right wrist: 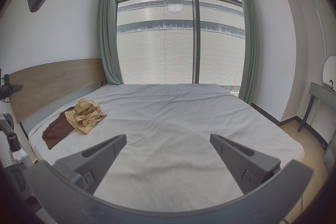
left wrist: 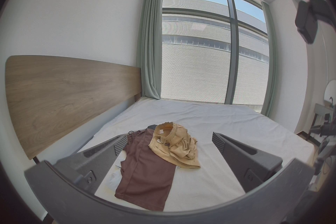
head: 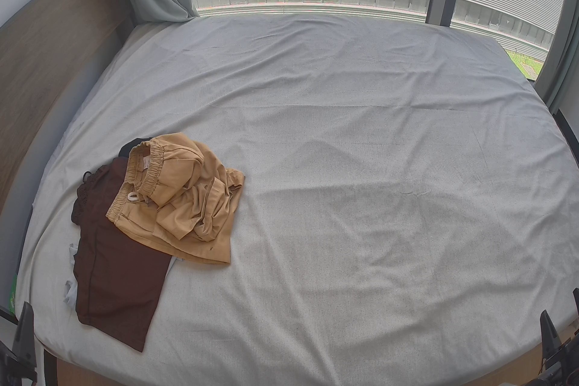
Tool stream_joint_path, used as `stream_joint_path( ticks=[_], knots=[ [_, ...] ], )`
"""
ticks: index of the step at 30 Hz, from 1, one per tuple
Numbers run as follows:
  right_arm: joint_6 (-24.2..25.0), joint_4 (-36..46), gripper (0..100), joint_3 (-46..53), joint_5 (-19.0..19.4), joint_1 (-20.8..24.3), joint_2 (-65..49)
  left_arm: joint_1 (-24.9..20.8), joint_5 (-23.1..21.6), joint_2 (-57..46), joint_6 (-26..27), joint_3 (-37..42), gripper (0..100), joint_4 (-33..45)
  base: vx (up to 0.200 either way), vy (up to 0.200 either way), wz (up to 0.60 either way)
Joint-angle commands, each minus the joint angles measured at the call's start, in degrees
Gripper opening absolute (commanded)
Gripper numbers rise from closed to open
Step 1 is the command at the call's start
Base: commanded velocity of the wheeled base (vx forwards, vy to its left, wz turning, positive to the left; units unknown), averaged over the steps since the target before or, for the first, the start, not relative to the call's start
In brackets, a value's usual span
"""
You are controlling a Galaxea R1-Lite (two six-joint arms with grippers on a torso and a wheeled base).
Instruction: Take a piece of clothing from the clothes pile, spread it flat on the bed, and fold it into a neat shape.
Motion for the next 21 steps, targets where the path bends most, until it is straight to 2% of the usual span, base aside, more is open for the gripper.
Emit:
stream_joint_path(
  ticks=[1, 10, 14, 17, 21],
  knots=[
    [0.09, -0.01, 100, 0.92, 0.04, 0.01, -0.84, -2.67, -0.49, 9.14, -2.01, -2.94, 100, -1.31, 0.000, 0.000, 0.00],
    [0.00, -0.01, 100, 0.92, 0.04, 0.01, -0.84, -3.02, -1.11, 16.43, -2.80, -4.87, 100, -3.16, 0.000, 0.000, 0.00],
    [0.00, -0.01, 100, 0.92, 0.04, 0.01, -0.84, -3.46, -6.82, 21.53, -5.18, -6.89, 100, -3.07, 0.000, 0.000, 0.00],
    [0.00, -0.01, 100, 0.92, 0.04, 0.01, -0.84, -3.46, -8.84, 24.43, -7.20, -7.33, 100, -3.42, 0.000, 0.000, 0.00],
    [0.00, -0.01, 100, 0.92, 0.04, 0.01, -0.84, -3.10, -9.37, 29.44, -10.45, -8.47, 100, -4.13, 0.000, 0.000, 0.00]
  ],
)
